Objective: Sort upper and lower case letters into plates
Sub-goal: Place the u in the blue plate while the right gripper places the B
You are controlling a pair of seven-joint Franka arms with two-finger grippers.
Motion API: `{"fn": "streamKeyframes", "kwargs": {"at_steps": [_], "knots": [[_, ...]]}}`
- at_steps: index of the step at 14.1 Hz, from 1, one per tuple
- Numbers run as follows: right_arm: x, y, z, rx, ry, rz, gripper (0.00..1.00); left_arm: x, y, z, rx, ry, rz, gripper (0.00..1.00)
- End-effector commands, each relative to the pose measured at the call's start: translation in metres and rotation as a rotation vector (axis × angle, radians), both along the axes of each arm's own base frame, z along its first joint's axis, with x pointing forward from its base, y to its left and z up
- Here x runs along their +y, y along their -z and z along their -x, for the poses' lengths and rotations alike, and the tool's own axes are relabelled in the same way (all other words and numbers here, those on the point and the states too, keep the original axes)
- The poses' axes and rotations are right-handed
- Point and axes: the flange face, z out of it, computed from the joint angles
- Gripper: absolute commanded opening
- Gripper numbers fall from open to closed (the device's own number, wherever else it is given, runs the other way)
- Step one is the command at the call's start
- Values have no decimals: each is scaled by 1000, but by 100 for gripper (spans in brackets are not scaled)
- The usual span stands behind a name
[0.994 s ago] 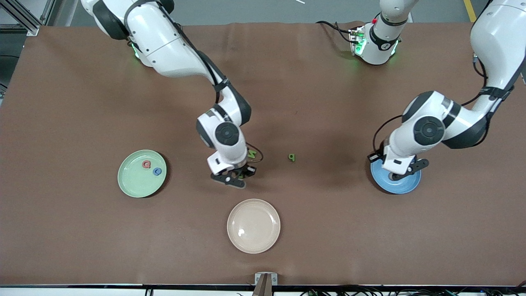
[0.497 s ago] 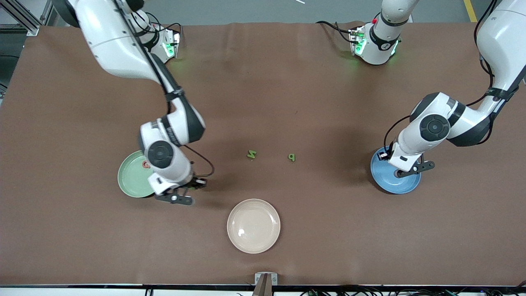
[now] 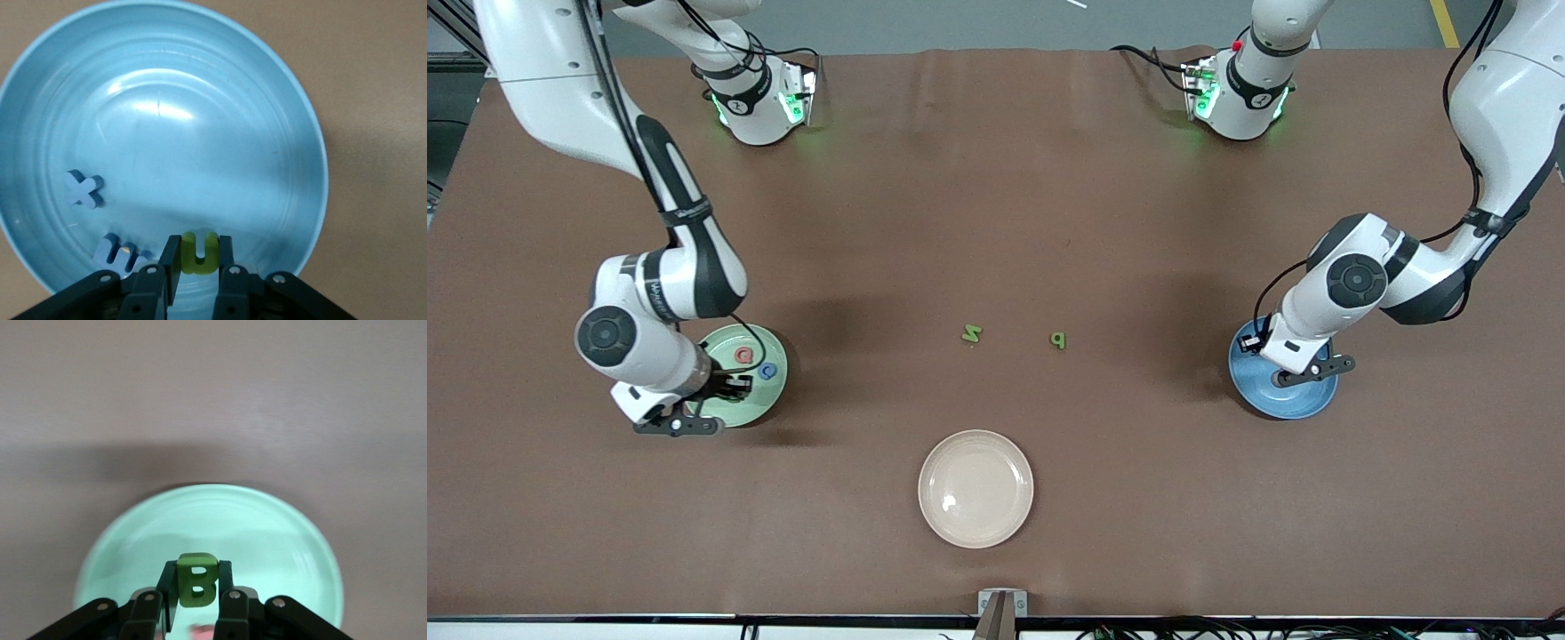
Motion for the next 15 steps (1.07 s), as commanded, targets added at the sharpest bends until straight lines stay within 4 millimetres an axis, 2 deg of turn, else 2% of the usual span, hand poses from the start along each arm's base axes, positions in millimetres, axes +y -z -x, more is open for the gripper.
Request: {"fn": "streamKeyframes", "kwargs": {"at_steps": [1,2,5,6,7,8,9,10,11,12,13,14,15], "knots": [[-34,5,19,-22,-45,-7,0,-4,10,-1,-23,28,-9,16],[-42,7,20,-18,-43,-8,0,-4,12,-1,-25,27,-8,16],[-42,14,26,0,-39,-12,0,-4,13,-1,-25,28,-9,16],[-41,17,28,7,-37,-15,0,-4,12,-1,-27,28,-9,18],[-39,21,31,15,-26,-26,1,-3,12,0,-25,26,-10,24],[-36,21,31,18,-18,-36,1,-1,10,-2,-28,24,-13,40],[-34,26,36,30,-20,-38,1,2,7,-3,-34,23,-19,80],[-34,27,37,33,-21,-38,2,3,2,-4,-40,20,-26,100],[-35,28,38,36,-19,-38,3,5,-5,-6,-47,11,-31,100],[-35,28,39,39,-19,-38,10,-3,-14,-7,-49,12,-22,100],[-35,28,39,42,-17,-38,37,-8,-29,-9,-40,-6,-12,100],[-33,28,38,42,-19,-40,99,-18,-49,-12,-19,-10,-23,100],[-33,25,37,38,-17,-40,100,-29,-66,-13,16,-24,-33,100]]}}
